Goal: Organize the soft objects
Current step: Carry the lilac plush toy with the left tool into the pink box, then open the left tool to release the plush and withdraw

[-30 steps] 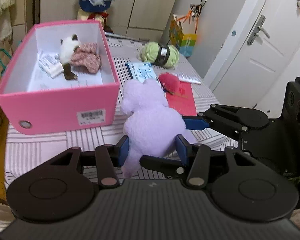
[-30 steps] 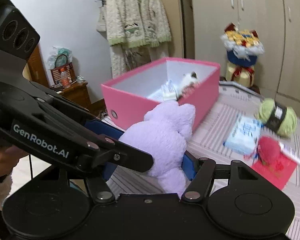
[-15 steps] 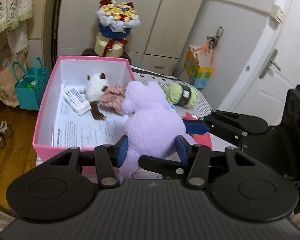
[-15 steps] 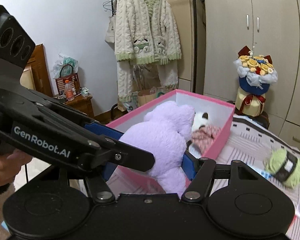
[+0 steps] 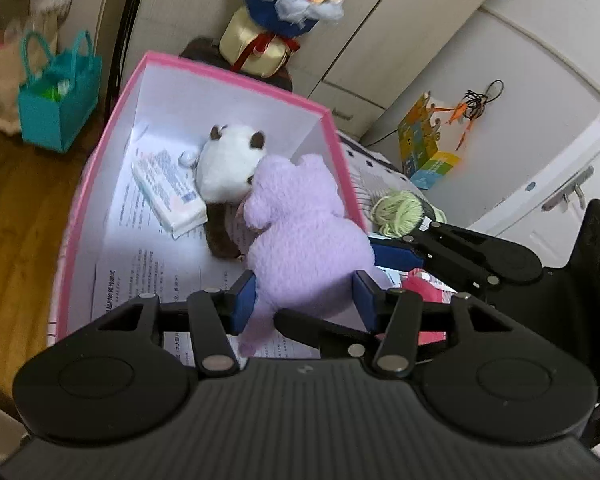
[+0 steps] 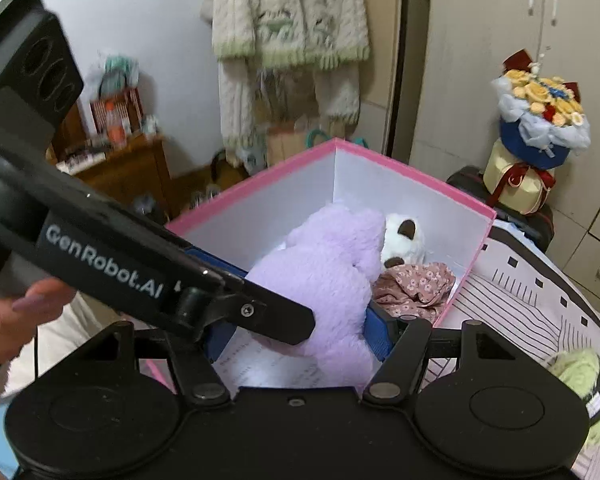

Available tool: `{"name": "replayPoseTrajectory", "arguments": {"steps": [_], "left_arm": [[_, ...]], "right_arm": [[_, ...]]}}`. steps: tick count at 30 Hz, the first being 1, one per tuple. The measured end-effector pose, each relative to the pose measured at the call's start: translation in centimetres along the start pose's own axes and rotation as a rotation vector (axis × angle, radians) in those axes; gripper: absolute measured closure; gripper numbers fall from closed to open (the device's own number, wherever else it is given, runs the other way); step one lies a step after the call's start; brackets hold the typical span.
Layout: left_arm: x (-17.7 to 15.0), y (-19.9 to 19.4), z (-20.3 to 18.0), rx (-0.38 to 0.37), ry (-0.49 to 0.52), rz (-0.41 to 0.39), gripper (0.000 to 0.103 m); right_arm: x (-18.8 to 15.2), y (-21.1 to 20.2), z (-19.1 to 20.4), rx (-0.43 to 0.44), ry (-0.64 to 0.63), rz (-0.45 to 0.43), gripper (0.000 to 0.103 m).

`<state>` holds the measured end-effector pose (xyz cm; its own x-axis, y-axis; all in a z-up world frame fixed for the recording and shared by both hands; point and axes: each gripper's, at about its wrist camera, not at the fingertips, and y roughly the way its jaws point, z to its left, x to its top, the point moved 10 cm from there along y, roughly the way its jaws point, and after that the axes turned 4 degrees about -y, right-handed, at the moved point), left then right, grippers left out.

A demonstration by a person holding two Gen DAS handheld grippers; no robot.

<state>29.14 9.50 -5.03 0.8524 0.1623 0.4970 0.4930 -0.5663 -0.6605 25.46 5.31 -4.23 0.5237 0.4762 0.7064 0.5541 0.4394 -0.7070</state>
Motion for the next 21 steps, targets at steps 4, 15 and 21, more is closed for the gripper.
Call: {"name": "replayPoseTrajectory", "arguments": {"steps": [4,15,21], "left_arm": [[0.1,1.2,1.1,-0.014,-0.046,0.037,0.053],[-0.3,2.7,2.6,-0.023,-0.13,0.114,0.053],[-0.4,3.2,2.7,-0.005,-0.135,0.106,0.05]], "right_arm": [[0.2,1.3,0.1,-0.023,-0.065,0.055,0.032],[0.6,2.6,1.2,-0.048,-0.194,0.153,0.03],[0.1,2.3,1.1,-0.089,-0.225,0.14,0.025]]}}
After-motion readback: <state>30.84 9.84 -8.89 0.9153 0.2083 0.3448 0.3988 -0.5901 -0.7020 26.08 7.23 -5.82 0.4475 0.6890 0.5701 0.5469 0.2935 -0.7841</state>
